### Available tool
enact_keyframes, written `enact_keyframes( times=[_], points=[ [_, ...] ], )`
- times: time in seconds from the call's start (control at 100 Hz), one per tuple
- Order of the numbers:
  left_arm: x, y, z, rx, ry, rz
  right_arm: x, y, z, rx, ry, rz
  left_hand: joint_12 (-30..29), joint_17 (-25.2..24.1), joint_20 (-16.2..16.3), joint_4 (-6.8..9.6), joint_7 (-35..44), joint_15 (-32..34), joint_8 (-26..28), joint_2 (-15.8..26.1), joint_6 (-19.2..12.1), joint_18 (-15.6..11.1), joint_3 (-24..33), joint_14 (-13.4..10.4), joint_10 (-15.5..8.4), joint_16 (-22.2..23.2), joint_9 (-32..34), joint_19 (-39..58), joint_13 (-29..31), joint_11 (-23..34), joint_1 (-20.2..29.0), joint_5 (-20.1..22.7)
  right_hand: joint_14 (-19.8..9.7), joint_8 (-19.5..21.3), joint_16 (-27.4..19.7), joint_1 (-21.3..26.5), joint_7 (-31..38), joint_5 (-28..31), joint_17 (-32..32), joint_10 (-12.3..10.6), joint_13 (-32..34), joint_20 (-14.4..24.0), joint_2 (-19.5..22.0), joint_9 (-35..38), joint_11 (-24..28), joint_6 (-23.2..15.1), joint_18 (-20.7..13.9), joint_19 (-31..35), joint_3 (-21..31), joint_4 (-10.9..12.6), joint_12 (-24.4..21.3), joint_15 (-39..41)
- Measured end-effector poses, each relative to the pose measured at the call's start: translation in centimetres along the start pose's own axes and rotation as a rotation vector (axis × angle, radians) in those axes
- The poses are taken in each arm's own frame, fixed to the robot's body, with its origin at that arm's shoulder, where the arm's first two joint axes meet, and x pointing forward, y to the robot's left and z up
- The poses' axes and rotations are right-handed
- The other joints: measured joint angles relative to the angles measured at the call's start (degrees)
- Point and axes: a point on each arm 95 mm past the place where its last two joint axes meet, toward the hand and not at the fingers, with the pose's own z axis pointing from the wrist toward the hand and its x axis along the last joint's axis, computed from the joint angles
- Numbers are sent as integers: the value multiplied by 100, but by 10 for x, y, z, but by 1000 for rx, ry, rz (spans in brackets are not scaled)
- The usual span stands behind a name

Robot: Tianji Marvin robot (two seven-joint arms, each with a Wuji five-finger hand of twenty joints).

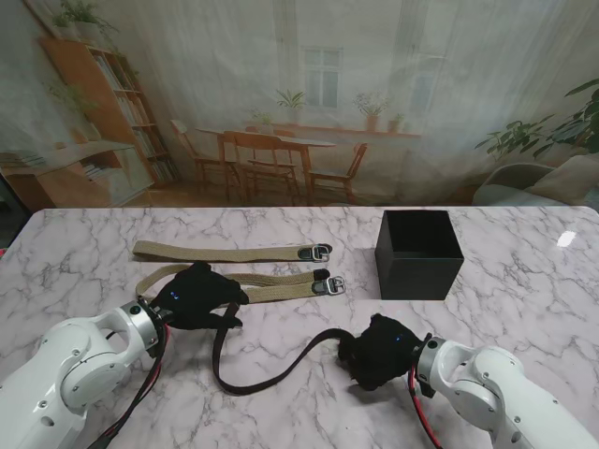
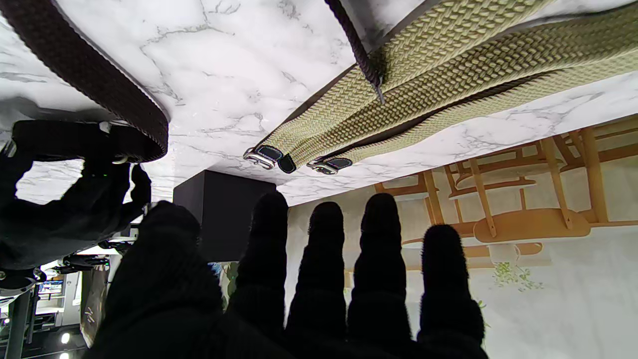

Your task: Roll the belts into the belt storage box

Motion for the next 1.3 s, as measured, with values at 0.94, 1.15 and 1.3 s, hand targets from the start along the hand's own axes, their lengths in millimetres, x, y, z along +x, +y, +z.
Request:
enact_keyframes(
  times=[0.94, 1.15, 1.3],
  points=[
    [0, 2, 0, -8, 0, -3, 15, 20, -6, 84, 9, -101, 0, 0, 0, 0, 0, 0, 0, 0, 0, 2, 0, 0, 0, 1, 0, 0, 0, 0, 0, 0, 808, 1, -316, 2107, -12, -102, 443, 786, -241, -91, -256, -216, -1453, 361, -21, 61, 2065, 472, -867, -100],
    [0, 2, 1, -11, 2, -4, 21, 29, -7, 73, 8, -154, 0, 0, 0, 0, 0, 0, 0, 0, 0, 3, 0, 0, 0, 1, 0, 0, 0, 0, 0, 0, 912, -71, -336, 2503, 200, 238, 1073, 774, 330, -83, -581, 181, -1415, 368, 103, 311, 2100, 418, -870, -88],
    [0, 2, 1, -14, 2, -4, 21, 30, -7, 66, -10, -148, 0, 0, 0, 0, 0, 0, 0, 0, 0, 4, 0, 0, 0, 1, 0, 0, 0, 0, 0, 0, 945, -145, -271, 2481, 355, 251, 1429, 757, 635, 26, -553, 312, -1412, 368, 157, 715, 1762, 349, -870, -48]
  ],
)
